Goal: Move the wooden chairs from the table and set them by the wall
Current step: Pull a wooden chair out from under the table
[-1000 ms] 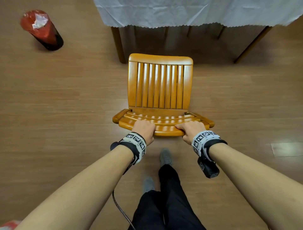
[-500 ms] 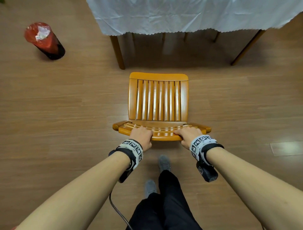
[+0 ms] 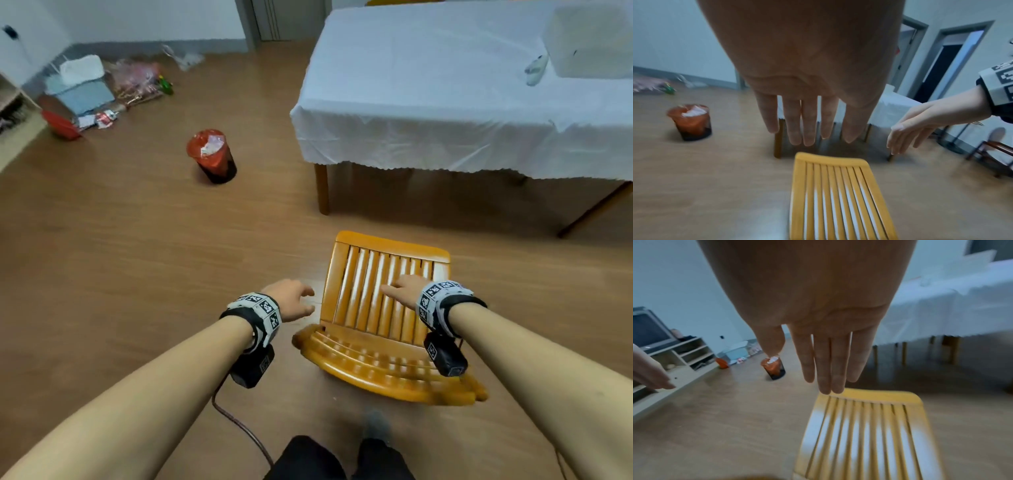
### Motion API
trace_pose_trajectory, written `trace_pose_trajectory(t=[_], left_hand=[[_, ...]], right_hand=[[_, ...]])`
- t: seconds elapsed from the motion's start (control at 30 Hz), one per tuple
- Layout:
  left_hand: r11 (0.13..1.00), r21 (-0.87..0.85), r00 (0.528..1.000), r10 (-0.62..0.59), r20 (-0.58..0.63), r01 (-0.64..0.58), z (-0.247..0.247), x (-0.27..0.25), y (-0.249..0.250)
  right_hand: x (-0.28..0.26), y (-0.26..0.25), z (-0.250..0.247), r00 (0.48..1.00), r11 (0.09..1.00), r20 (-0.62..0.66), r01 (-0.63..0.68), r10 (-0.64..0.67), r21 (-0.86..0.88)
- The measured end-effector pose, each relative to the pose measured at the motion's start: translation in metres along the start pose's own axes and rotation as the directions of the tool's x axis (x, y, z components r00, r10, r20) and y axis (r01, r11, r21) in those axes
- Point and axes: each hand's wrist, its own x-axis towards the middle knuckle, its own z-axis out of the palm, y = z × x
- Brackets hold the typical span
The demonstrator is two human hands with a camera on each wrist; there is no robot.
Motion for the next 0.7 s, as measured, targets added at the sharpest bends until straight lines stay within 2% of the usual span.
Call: trace_pose_trajectory(t=[0.17, 0.3, 0.5, 0.7], left_hand=[[0.997, 0.006, 0.984, -0.069, -0.164, 0.071, -0.078, -0.014, -0.051], [0.994, -0.001, 0.965, -0.106, -0.241, 0.109, -0.134, -0.009, -0.109], [0.986, 0.114, 0.942, -0.081, -0.326, 0.124, -0.228, 0.019, -0.233], [0.992, 0.103, 0.939, -0.033, -0.343, 0.073, -0.337, 0.033, -0.351]], right_hand=[[0.022, -0.081, -0.072, 0.990, 0.990, -0.106, 0.075, -0.087, -0.117], [0.053, -0.153, -0.115, 0.976, 0.979, -0.181, 0.088, -0.122, -0.185], [0.117, -0.284, -0.178, 0.946, 0.963, -0.279, 0.092, -0.165, -0.255], [0.168, -0.413, -0.236, 0.930, 0.968, -0.330, 0.083, -0.160, -0.236]])
